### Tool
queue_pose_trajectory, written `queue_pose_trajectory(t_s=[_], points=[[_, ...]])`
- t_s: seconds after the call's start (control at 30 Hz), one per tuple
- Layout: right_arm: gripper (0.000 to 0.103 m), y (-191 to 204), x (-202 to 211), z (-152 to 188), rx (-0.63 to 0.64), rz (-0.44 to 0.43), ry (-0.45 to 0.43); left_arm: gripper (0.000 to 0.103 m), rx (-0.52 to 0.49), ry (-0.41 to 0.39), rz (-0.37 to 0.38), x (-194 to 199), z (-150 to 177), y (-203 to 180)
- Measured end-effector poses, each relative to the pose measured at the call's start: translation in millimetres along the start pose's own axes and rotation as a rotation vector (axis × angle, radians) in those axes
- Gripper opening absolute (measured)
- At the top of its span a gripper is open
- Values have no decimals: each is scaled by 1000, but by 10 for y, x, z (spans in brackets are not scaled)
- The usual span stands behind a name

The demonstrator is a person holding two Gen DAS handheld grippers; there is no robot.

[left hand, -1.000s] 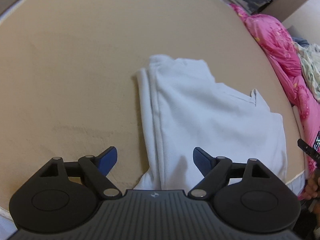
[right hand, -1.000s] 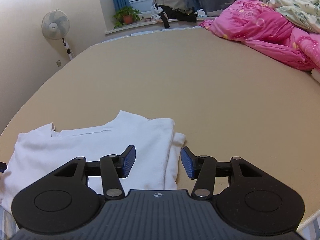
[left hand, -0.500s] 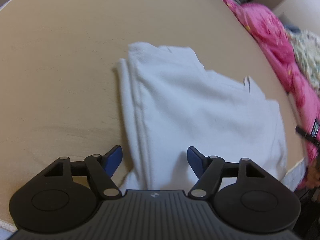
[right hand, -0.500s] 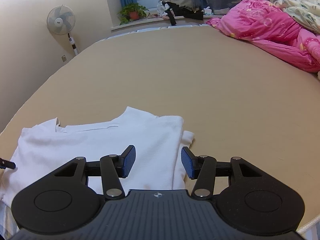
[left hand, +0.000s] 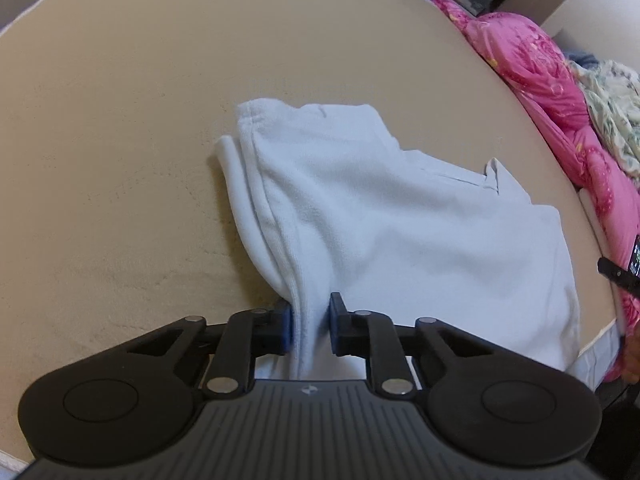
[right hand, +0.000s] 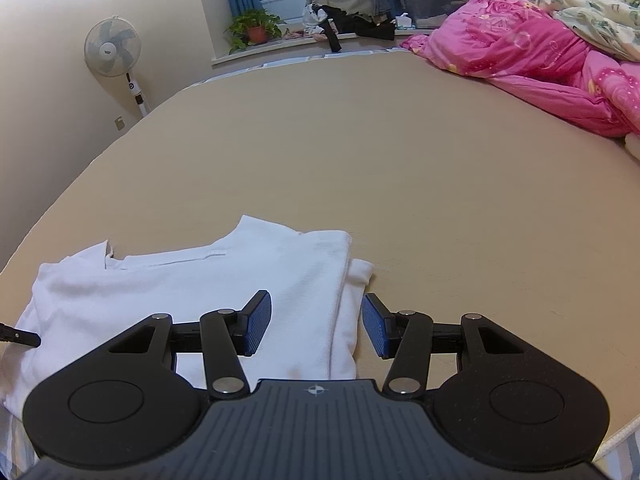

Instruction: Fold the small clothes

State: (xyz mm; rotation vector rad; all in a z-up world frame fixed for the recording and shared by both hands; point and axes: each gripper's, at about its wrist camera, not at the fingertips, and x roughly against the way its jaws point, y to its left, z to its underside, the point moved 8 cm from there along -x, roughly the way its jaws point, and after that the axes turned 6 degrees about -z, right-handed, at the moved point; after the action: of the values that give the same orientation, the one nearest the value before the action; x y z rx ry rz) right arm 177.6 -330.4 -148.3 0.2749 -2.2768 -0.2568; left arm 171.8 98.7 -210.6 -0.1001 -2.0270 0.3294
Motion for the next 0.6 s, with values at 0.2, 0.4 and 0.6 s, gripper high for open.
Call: queue_pose_trajectory(t_s=[0.2,0.4,0.6], points=[[52,41,-32,13,12,8,4,15,-42,-88,-2,244,-19,-24],[52,37,-32,26,15,17,5,14,-40,-173,23,591,-48,76],[52,20,-4,43,30,23,8,15,30,-164,64,753,-42,370]])
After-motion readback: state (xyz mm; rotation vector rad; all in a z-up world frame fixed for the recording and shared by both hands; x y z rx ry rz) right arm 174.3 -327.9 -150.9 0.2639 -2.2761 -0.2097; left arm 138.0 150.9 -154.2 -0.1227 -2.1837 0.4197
